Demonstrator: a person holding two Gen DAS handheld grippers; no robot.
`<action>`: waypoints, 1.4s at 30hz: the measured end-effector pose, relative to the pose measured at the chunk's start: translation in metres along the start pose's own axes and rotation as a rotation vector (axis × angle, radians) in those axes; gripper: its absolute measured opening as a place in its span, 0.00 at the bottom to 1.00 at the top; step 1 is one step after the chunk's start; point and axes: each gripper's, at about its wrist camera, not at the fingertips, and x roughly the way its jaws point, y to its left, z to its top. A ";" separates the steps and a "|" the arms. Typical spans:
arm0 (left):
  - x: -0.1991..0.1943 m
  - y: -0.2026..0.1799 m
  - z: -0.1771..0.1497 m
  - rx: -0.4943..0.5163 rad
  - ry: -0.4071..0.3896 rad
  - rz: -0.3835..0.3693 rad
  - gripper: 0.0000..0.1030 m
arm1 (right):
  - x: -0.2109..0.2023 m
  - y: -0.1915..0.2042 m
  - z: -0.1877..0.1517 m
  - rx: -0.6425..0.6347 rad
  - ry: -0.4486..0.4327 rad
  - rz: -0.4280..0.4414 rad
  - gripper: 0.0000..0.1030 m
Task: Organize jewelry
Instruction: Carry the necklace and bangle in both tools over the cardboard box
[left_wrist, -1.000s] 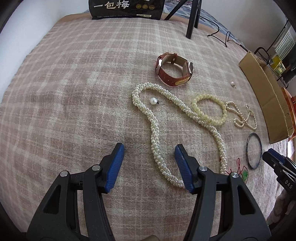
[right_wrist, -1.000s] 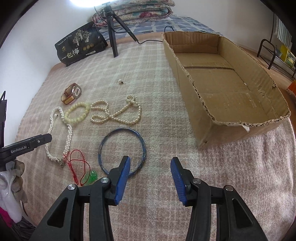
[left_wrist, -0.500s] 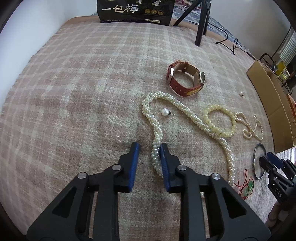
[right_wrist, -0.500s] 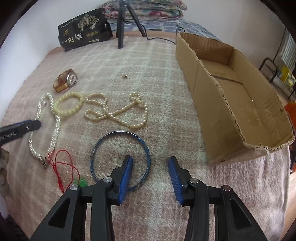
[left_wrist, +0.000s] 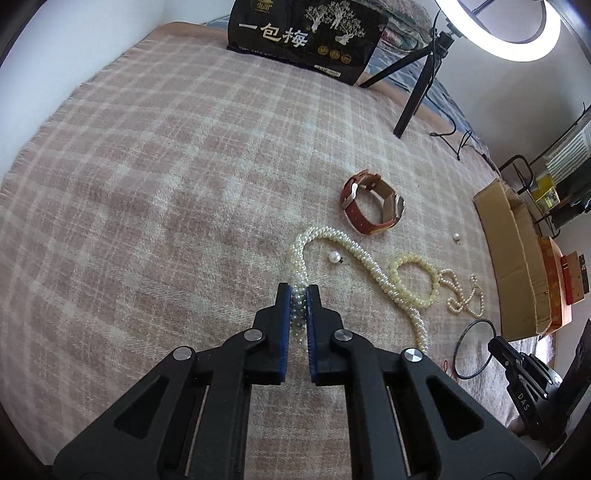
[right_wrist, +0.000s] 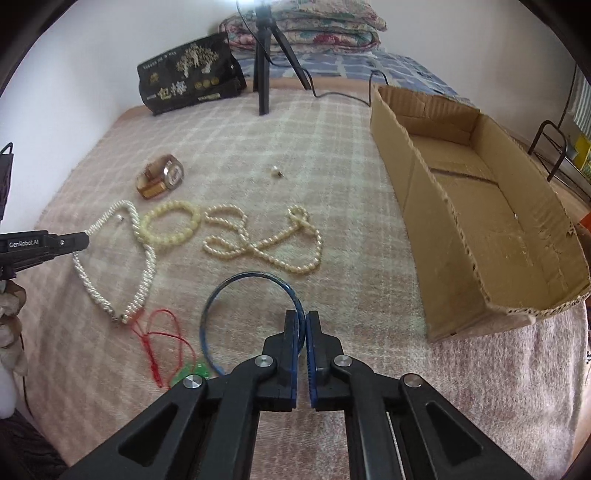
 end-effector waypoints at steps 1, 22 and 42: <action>-0.006 -0.002 0.001 0.004 -0.014 -0.008 0.06 | -0.004 0.002 0.002 0.000 -0.014 0.004 0.01; -0.105 -0.079 0.029 0.131 -0.213 -0.219 0.05 | -0.068 0.015 0.038 -0.005 -0.212 0.070 0.01; -0.119 -0.200 0.073 0.313 -0.253 -0.367 0.05 | -0.120 -0.084 0.054 0.209 -0.349 -0.035 0.01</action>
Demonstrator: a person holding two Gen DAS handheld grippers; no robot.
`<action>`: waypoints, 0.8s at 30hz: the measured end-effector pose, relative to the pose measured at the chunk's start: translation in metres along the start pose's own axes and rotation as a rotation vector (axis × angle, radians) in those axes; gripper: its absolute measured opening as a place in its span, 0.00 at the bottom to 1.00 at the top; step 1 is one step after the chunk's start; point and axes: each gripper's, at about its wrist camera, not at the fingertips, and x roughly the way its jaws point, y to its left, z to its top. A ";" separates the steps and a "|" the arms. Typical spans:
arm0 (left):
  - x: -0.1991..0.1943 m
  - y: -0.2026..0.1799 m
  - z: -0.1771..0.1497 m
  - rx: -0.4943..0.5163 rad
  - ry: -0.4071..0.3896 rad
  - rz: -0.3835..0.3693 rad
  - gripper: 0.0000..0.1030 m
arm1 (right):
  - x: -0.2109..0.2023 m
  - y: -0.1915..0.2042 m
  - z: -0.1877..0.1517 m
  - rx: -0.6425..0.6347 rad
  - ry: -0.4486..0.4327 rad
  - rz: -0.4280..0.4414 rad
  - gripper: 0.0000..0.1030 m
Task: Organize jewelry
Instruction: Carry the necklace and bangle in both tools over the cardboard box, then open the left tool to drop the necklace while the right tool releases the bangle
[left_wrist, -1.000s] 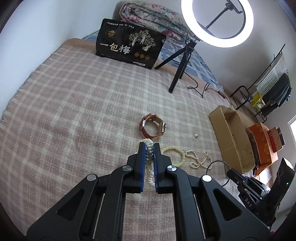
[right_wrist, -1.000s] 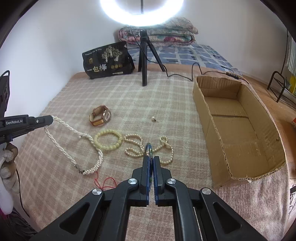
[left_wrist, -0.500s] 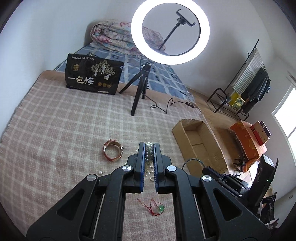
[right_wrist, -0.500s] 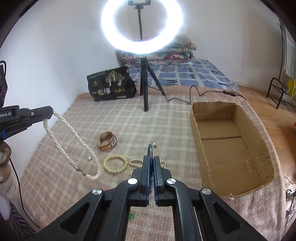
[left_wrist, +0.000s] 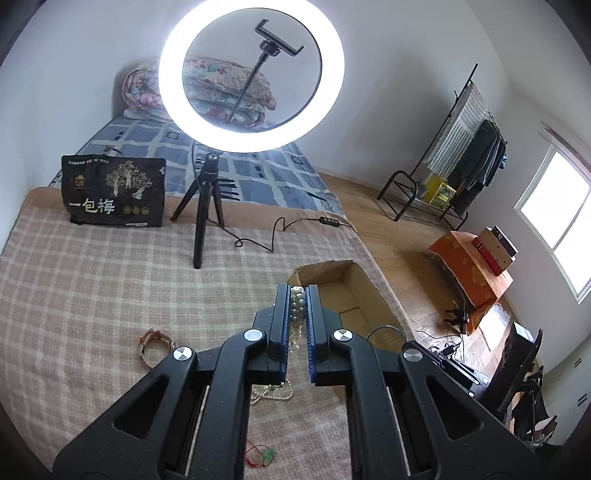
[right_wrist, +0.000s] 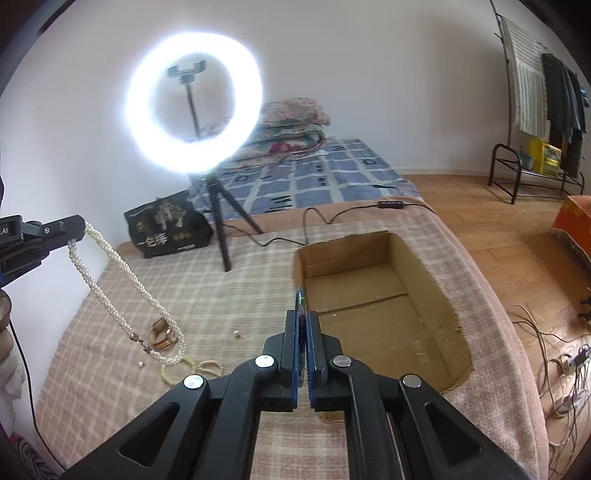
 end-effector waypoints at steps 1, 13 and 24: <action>0.005 -0.005 0.003 0.004 0.001 -0.007 0.05 | 0.001 -0.005 0.001 0.014 0.004 -0.002 0.01; 0.087 -0.085 0.040 0.120 0.034 -0.050 0.05 | 0.016 -0.023 -0.006 0.047 0.062 -0.032 0.01; 0.179 -0.116 0.040 0.174 0.156 -0.018 0.05 | 0.034 -0.030 -0.015 0.064 0.126 -0.052 0.01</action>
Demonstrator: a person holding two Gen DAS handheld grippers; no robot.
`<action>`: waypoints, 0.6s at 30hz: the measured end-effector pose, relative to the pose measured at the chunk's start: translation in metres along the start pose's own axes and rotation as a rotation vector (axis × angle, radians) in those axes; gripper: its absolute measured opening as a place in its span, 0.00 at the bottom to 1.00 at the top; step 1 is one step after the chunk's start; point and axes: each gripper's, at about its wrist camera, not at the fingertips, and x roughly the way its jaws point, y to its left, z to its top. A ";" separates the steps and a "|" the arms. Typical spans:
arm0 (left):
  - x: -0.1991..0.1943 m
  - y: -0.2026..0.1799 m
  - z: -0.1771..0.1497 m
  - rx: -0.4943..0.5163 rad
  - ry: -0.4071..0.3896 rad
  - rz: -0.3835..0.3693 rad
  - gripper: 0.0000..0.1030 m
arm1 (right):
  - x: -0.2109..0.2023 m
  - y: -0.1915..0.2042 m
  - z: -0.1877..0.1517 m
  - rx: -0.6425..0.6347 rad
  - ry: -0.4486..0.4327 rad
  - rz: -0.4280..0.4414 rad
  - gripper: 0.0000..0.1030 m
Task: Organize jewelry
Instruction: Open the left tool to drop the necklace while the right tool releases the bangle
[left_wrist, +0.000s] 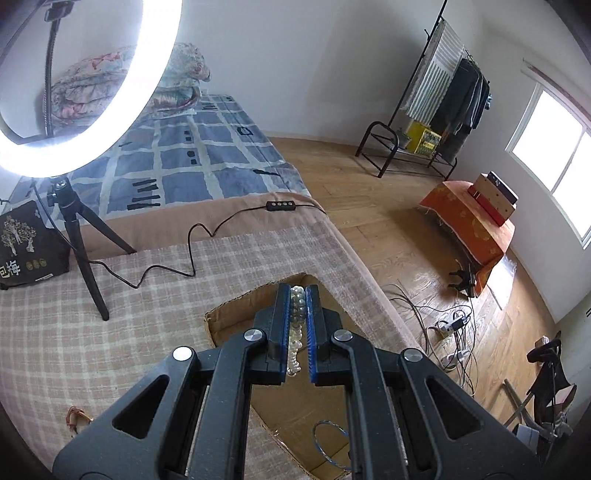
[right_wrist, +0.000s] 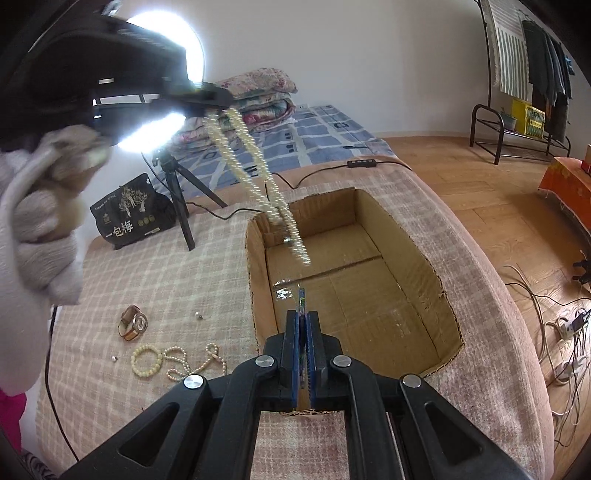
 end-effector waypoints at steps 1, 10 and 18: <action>0.007 -0.001 -0.001 0.007 0.013 0.002 0.05 | 0.001 0.000 0.000 0.001 0.003 -0.001 0.01; 0.018 -0.004 0.000 0.057 0.039 0.012 0.37 | 0.003 0.009 0.001 -0.007 0.000 0.015 0.29; -0.003 0.004 -0.001 0.077 -0.002 0.049 0.61 | -0.003 0.031 0.004 -0.073 -0.038 -0.013 0.80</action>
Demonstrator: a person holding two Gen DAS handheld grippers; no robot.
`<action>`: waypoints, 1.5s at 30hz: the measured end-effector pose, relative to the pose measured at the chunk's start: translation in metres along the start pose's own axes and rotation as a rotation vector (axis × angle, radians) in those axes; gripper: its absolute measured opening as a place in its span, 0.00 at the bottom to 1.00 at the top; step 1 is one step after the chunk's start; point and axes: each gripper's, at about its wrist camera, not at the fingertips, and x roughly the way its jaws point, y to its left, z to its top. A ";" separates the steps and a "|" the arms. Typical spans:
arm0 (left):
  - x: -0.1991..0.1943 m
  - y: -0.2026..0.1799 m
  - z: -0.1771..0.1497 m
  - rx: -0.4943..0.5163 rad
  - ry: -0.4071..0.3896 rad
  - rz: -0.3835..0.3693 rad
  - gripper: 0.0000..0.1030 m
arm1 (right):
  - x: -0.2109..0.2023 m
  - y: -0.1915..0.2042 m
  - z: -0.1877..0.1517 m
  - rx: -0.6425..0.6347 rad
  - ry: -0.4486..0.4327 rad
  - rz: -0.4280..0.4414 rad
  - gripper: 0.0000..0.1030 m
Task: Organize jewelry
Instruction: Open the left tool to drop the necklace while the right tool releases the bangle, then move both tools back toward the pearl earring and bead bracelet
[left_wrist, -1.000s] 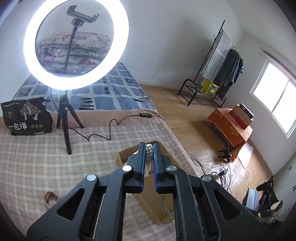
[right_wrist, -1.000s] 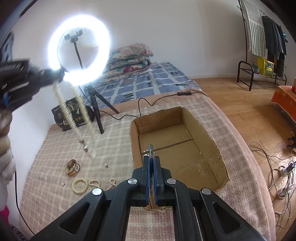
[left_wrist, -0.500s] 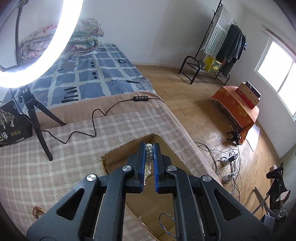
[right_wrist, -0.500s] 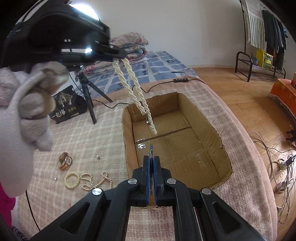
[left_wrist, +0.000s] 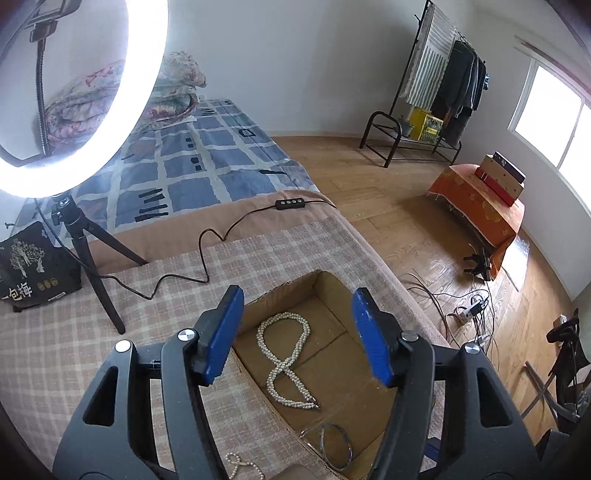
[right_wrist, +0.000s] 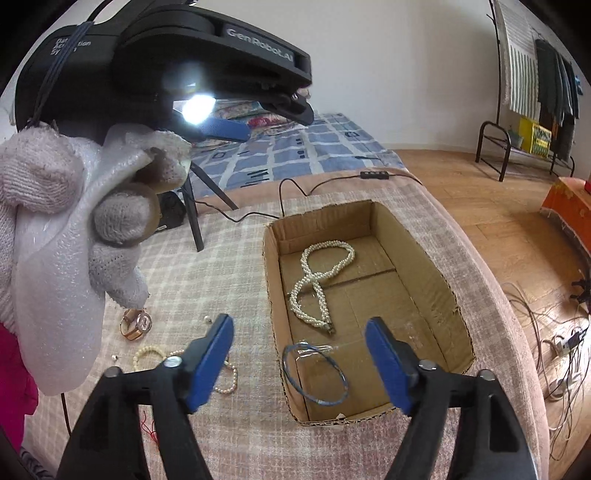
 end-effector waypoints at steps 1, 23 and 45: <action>-0.004 0.004 0.000 -0.008 0.000 0.000 0.62 | 0.000 0.003 0.001 -0.008 -0.001 -0.003 0.84; -0.125 0.143 -0.073 -0.106 -0.062 0.227 0.62 | -0.004 0.063 0.010 -0.122 -0.085 0.110 0.93; -0.124 0.243 -0.217 -0.354 0.133 0.294 0.49 | 0.053 0.119 -0.006 -0.230 0.108 0.258 0.67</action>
